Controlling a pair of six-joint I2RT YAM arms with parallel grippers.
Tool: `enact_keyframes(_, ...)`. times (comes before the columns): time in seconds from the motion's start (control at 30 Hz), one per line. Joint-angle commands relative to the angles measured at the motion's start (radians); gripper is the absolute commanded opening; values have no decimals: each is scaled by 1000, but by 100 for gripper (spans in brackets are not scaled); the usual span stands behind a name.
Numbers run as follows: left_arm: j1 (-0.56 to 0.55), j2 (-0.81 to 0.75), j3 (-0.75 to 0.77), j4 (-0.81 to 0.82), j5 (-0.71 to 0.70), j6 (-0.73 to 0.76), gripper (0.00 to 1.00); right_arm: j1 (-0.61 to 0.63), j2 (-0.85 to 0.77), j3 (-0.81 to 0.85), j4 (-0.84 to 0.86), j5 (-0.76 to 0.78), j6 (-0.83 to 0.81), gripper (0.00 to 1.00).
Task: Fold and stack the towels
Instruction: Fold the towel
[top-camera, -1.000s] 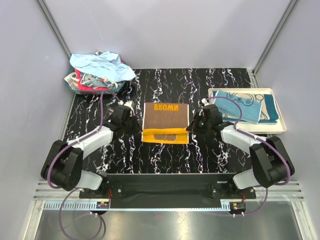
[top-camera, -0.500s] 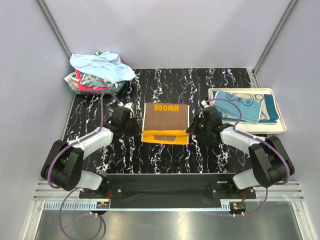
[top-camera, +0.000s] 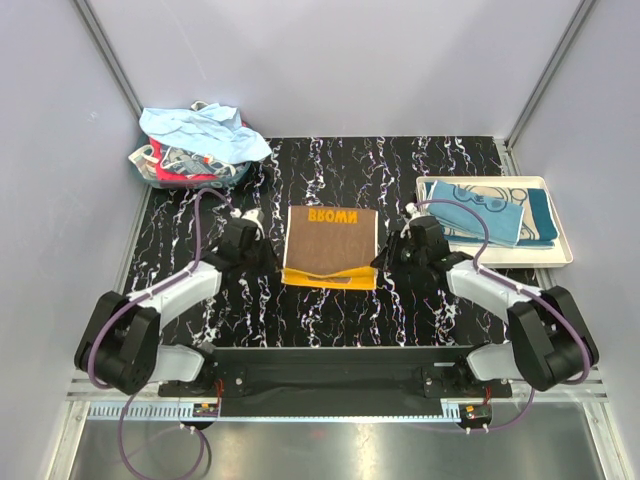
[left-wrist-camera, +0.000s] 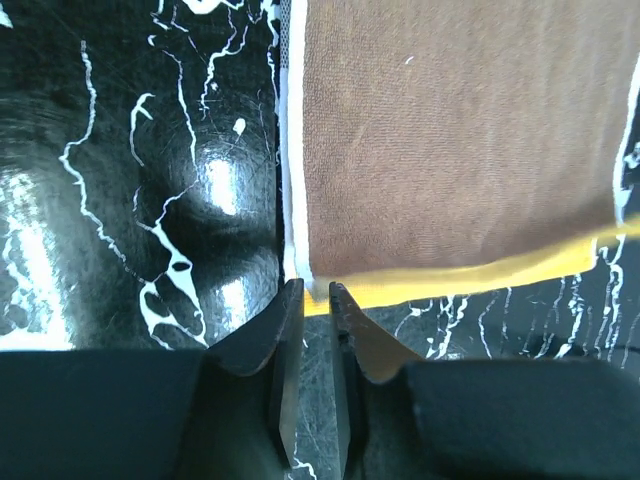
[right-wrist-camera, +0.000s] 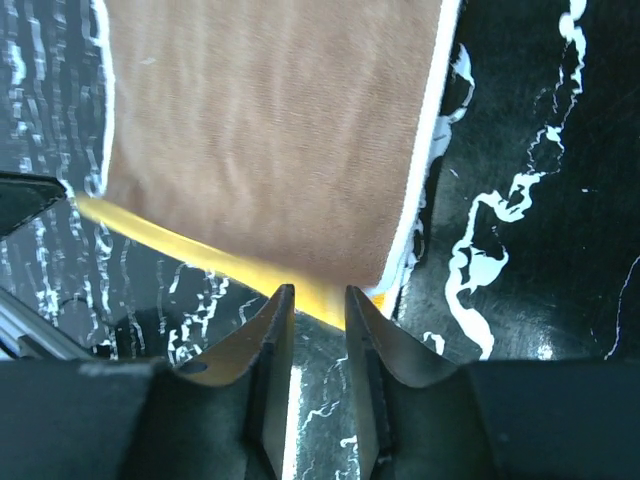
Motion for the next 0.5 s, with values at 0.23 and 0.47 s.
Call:
enact_keyframes(0.23,-6,-117,-10,-5,-43,-21,27,10,-64,38,-49,61,19,41)
enact_keyframes(0.47,-20,-14,33,3,-56,-15,29,22,42,33,-12,46,59,39)
